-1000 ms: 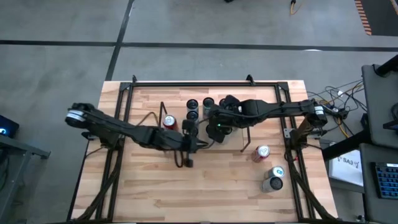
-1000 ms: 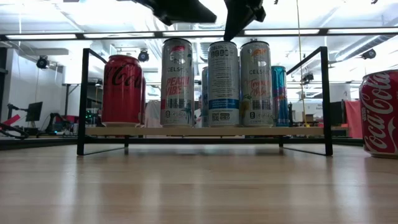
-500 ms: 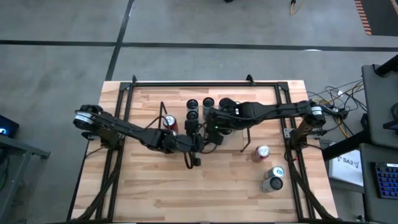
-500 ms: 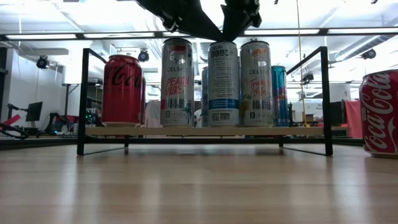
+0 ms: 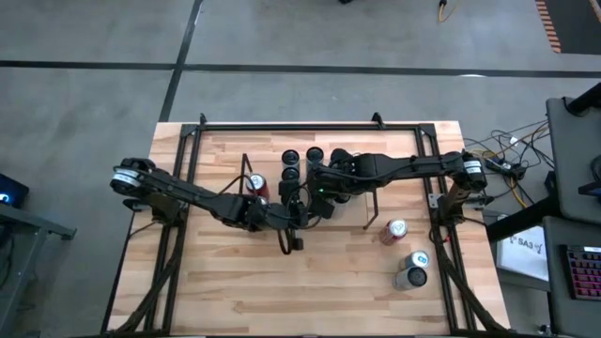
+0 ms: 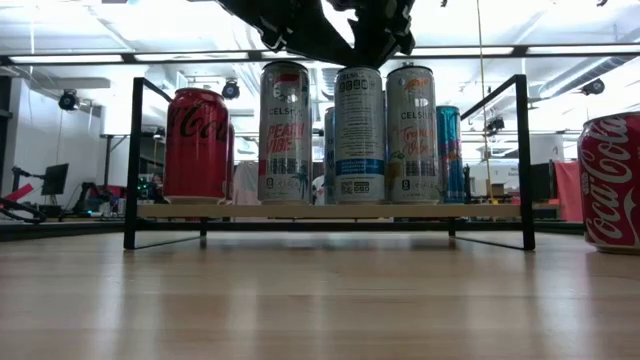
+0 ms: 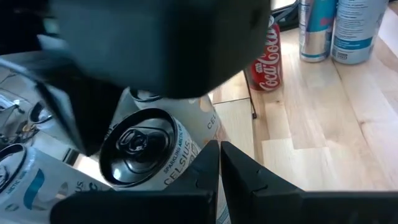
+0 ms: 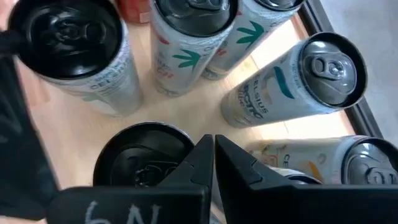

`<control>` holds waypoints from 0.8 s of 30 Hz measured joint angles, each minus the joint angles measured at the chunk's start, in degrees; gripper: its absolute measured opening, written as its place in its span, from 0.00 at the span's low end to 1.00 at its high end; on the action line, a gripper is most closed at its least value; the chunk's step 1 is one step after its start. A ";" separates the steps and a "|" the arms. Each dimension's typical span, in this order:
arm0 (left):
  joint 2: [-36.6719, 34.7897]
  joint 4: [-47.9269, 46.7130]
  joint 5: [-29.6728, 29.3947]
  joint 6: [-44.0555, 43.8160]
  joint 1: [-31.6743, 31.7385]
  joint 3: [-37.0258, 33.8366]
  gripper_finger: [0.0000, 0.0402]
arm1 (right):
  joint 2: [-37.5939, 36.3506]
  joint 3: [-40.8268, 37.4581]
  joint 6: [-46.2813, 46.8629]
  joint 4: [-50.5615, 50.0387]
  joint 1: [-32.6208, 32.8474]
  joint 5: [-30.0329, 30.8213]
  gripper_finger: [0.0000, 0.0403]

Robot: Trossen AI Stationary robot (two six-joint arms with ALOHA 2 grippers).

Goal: Place canned beverage on shelf
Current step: Adjust the white and blue soda cans

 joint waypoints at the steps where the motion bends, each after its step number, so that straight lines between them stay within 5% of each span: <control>1: 0.00 -0.02 -0.61 0.00 0.00 -0.01 0.00 | 0.00 0.00 0.21 0.01 0.05 -0.30 0.02; 24: 0.00 -1.69 -7.78 -1.16 -0.02 0.09 0.00 | -0.02 0.00 2.08 -1.86 0.39 -2.00 0.02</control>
